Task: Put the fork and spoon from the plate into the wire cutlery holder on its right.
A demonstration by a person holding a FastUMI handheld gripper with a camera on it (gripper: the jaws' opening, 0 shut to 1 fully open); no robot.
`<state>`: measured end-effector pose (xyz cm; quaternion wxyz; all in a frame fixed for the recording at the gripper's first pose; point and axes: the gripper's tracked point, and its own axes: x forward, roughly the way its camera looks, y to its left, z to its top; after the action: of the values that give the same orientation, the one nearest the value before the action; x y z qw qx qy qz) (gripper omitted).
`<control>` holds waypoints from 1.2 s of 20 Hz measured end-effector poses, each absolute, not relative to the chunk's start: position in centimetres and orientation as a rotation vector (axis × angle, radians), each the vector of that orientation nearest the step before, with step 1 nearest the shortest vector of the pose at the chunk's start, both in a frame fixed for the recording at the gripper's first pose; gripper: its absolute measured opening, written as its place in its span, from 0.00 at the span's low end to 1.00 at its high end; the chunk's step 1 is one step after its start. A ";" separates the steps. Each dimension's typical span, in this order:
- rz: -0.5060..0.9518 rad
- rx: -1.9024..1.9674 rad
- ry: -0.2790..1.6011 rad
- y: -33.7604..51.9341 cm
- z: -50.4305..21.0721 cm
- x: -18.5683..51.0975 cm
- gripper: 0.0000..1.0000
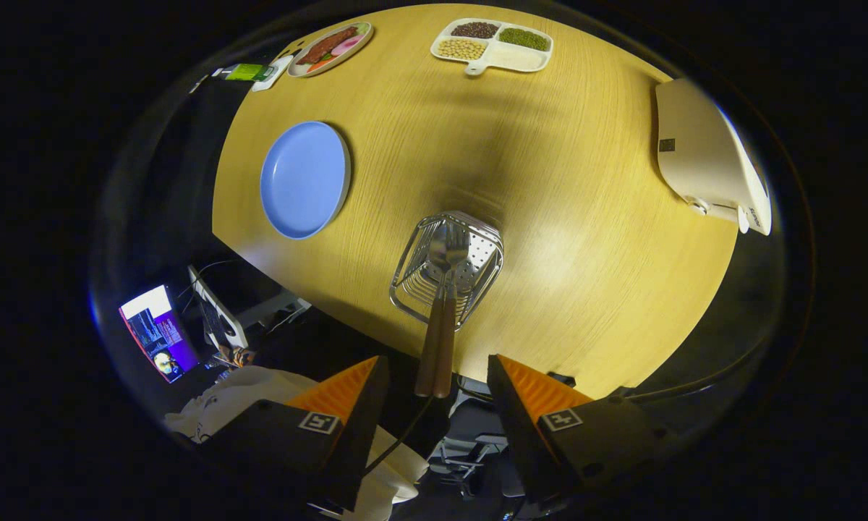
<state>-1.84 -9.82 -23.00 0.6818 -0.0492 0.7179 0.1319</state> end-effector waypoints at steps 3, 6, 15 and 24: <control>0.300 -0.078 1.518 -9.1 -22.0 -1.9 0.97; 0.292 -0.020 1.383 -8.0 -20.6 -1.3 0.99; 0.230 -0.014 0.855 -4.7 -15.3 -0.9 0.99; 0.061 0.069 0.372 -4.5 -6.7 -1.6 0.99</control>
<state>-1.58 -4.52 -6.75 0.9817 0.0342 0.1848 0.0305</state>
